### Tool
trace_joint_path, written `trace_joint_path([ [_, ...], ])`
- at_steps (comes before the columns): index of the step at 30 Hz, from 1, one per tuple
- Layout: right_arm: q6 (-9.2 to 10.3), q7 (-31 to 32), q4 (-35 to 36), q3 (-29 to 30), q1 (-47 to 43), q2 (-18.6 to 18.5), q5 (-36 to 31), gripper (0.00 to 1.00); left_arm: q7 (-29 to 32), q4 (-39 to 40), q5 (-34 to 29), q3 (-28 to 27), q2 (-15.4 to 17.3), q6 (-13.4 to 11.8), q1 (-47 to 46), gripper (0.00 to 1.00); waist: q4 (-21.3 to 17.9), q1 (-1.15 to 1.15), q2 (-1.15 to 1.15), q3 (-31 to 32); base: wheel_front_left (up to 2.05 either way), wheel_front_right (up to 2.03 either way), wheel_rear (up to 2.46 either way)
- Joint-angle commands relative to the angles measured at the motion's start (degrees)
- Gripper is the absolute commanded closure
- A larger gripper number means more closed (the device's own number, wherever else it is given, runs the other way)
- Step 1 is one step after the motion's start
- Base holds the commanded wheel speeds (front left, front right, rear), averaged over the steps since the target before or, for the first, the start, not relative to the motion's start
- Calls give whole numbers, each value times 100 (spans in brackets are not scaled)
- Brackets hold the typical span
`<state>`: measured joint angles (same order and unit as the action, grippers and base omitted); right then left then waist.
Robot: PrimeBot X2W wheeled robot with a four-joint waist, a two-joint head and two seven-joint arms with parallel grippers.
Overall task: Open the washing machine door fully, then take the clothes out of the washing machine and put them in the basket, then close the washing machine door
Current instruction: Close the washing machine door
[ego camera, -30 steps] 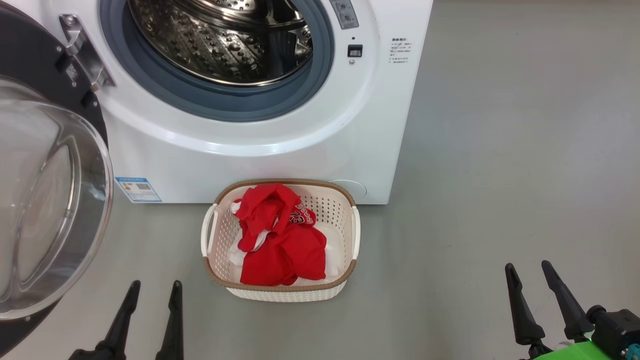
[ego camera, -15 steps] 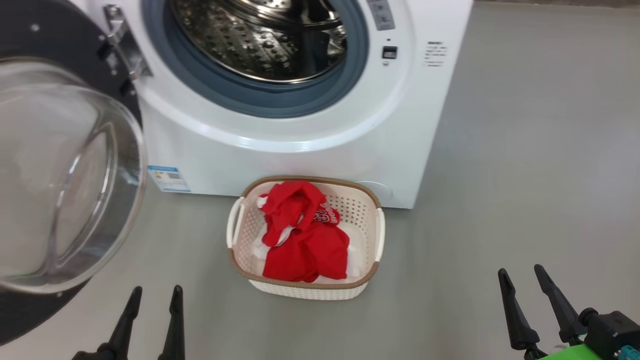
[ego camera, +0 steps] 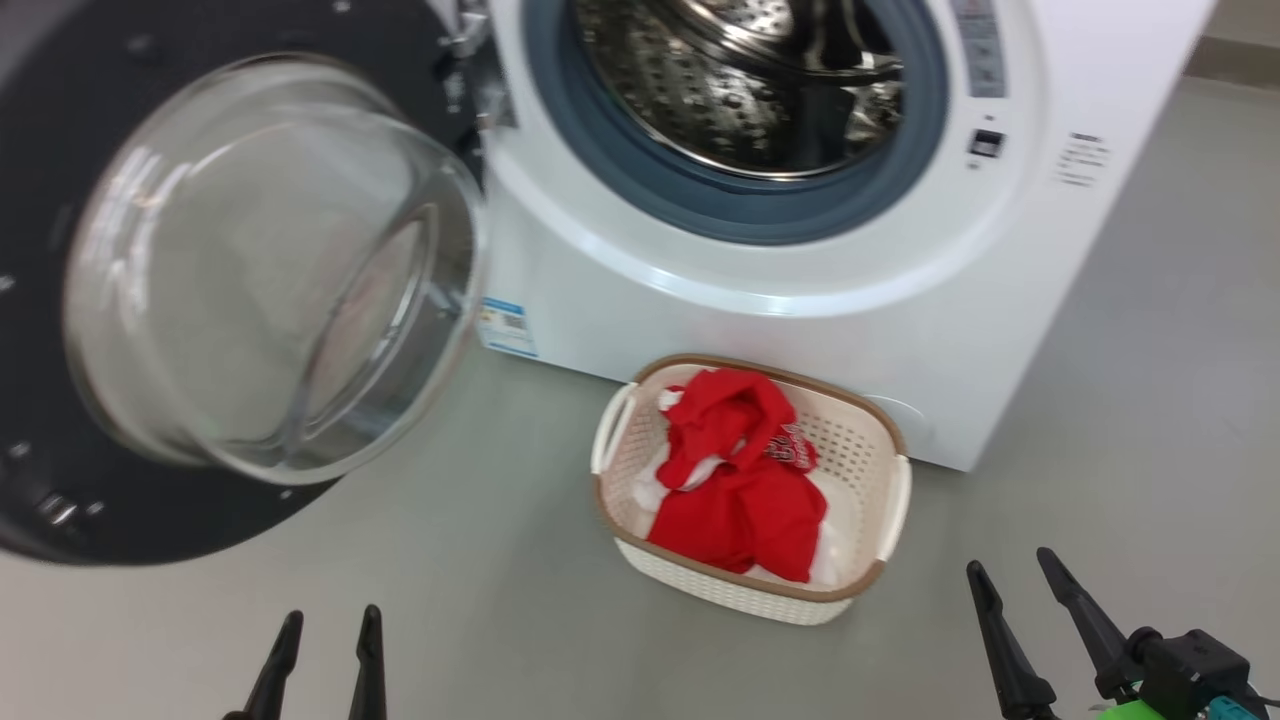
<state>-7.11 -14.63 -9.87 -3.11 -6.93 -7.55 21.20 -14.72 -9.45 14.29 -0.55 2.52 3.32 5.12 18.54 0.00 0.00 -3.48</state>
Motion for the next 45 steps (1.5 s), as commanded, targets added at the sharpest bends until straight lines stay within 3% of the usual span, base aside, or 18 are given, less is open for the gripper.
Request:
trace_joint_path([
  [1,-37,-37,97,-183,110,-141,37,0,-28,117,24,-160,36,-71,-44,0,692,0,0,167,0,0,0],
  [8,-37,-37,-22,-558,359,-250,86,0,-28,261,203,-292,36,-286,102,0,1013,0,0,94,0,0,0],
  [25,-37,-37,-380,-1281,974,-477,309,0,-28,671,597,-408,36,-633,335,0,1119,0,0,-48,0,0,0],
  [26,-37,-37,-384,-1292,972,-478,316,0,-28,698,640,-419,36,-620,327,14,1116,0,0,-38,0,0,0],
  [27,-37,-37,-386,-1301,966,-474,320,0,-28,722,658,-426,36,-589,317,57,1112,0,0,-33,0,0,0],
  [28,-37,-37,-388,-1301,958,-467,327,0,-28,737,666,-440,36,-552,299,84,1108,0,0,-29,0,0,0],
  [29,-37,-37,-390,-1295,943,-457,332,0,-28,767,695,-482,36,-511,261,100,1105,0,0,-25,0,0,0],
  [32,-37,-37,-377,-1241,836,-403,327,0,-28,1117,736,-865,36,-279,3,100,1091,0,0,-12,0,0,0],
  [38,-37,-37,-296,-1083,657,-284,274,0,-28,1740,169,-1613,151,262,-705,100,1063,0,0,-17,0,0,0],
  [42,-37,-37,-235,-957,564,-232,222,0,-28,1733,262,-2012,609,388,-1475,100,1055,0,0,-60,0,0,0],
  [45,-37,-37,-193,-865,492,-204,184,0,-28,1531,417,-2112,1211,410,-2102,100,1045,0,0,-89,0,0,0],
])
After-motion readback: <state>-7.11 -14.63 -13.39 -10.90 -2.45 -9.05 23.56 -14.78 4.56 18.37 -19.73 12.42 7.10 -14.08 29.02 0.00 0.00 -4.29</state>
